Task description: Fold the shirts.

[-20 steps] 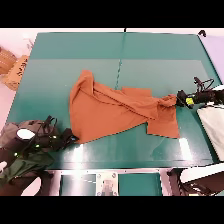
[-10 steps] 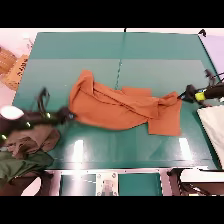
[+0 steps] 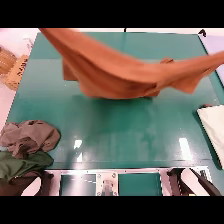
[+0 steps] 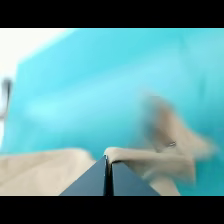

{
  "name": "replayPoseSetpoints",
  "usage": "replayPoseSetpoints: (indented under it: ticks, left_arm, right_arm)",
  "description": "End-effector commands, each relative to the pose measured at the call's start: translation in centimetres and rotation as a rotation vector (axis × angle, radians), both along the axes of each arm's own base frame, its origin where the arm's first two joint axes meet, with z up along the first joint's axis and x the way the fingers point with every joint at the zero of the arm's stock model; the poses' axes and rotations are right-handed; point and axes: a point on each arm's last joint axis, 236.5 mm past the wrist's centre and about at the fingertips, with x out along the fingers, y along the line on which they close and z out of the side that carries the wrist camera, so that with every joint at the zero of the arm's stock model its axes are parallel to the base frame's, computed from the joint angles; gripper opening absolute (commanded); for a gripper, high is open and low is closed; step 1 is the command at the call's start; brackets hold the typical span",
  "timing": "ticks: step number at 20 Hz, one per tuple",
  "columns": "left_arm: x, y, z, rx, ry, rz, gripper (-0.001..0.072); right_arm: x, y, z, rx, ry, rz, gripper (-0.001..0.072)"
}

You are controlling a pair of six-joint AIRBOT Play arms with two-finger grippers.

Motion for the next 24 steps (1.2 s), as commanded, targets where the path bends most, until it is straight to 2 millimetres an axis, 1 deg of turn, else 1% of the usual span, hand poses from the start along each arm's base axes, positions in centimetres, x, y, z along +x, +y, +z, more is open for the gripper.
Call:
replayPoseSetpoints:
  ticks: [1,2,3,4,5,6,7,8,9,10,11,13,14,15,16,17,18,19,20,21,22,23,24]
  left_arm:
    - [-6.3,1.8,9.9,0.034,-0.291,0.111,0.0023]
    - [-7.4,2.1,11.1,0.040,-0.338,0.129,0.0023]
    - [-8.1,2.6,11.9,0.041,-0.367,0.153,0.0023]
    - [-8.2,3.4,12.5,0.036,-0.387,0.198,0.0023]
    - [-8.6,4.5,13.2,0.042,-0.417,0.249,0.0023]
    - [-8.0,5.8,13.1,0.051,-0.414,0.310,0.0023]
    - [-7.5,6.8,12.7,0.060,-0.394,0.355,0.0023]
    - [-6.7,7.7,11.8,0.086,-0.358,0.390,0.0023]
    - [-5.6,7.9,10.5,0.103,-0.314,0.393,0.0023]
    - [-3.9,7.8,8.5,0.112,-0.251,0.382,0.0023]
    - [-2.2,7.5,6.1,0.128,-0.186,0.362,0.0023]
    - [1.9,6.9,-0.4,0.167,-0.031,0.309,0.0023]
    - [4.1,6.2,-4.5,0.172,0.060,0.262,0.0024]
    - [6.1,5.4,-8.6,0.169,0.148,0.214,0.0024]
    - [8.3,4.7,-13.1,0.154,0.244,0.173,0.0024]
    - [10.1,4.1,-17.2,0.135,0.326,0.142,0.0024]
    - [11.8,3.7,-21.6,0.114,0.413,0.121,0.0024]
    - [13.3,3.8,-25.4,0.115,0.484,0.118,0.0024]
    - [14.8,3.9,-29.2,0.111,0.558,0.125,0.0024]
    - [16.3,3.7,-32.3,0.114,0.606,0.124,0.0024]
    - [17.7,3.3,-35.1,0.114,0.637,0.121,0.0024]
    - [19.0,2.9,-37.2,0.103,0.657,0.132,0.0024]
    - [20.5,2.3,-38.9,0.092,0.662,0.146,0.0023]
  right_arm:
    - [-5.8,2.7,12.5,-0.121,-0.414,-0.156,0.0017]
    - [-7.4,2.6,15.4,-0.172,-0.518,-0.221,0.0017]
    - [-9.0,2.5,17.8,-0.212,-0.598,-0.280,0.0017]
    - [-10.5,2.2,20.0,-0.256,-0.664,-0.342,0.0018]
    - [-11.7,1.8,21.5,-0.304,-0.703,-0.394,0.0017]
    - [-12.4,1.1,22.6,-0.357,-0.727,-0.440,0.0017]
    - [-12.6,0.5,23.2,-0.383,-0.735,-0.465,0.0018]
    - [-12.2,0.0,23.4,-0.375,-0.738,-0.470,0.0018]
    - [-11.3,-0.8,23.0,-0.365,-0.720,-0.472,0.0018]
    - [-9.9,-1.4,22.1,-0.342,-0.683,-0.455,0.0018]
    - [-8.1,-1.7,20.7,-0.308,-0.630,-0.404,0.0017]
    - [-3.5,-1.9,16.7,-0.224,-0.519,-0.260,0.0018]
    - [-1.1,-2.5,13.8,-0.177,-0.450,-0.196,0.0018]
    - [1.5,-3.3,10.4,-0.136,-0.372,-0.155,0.0018]
    - [3.9,-4.0,6.5,-0.104,-0.287,-0.128,0.0018]
    - [6.1,-4.6,2.1,-0.083,-0.193,-0.106,0.0018]
    - [8.3,-5.0,-3.0,-0.065,-0.097,-0.082,0.0018]
    - [10.4,-5.0,-8.0,-0.036,-0.016,-0.069,0.0018]
    - [12.3,-5.1,-12.5,-0.015,0.044,-0.068,0.0018]
    - [14.0,-5.6,-16.9,-0.007,0.099,-0.079,0.0018]
    - [15.4,-6.0,-20.5,0.003,0.147,-0.090,0.0018]
    - [16.9,-6.5,-23.8,0.022,0.194,-0.102,0.0018]
    - [18.0,-7.3,-26.3,0.035,0.228,-0.122,0.0018]
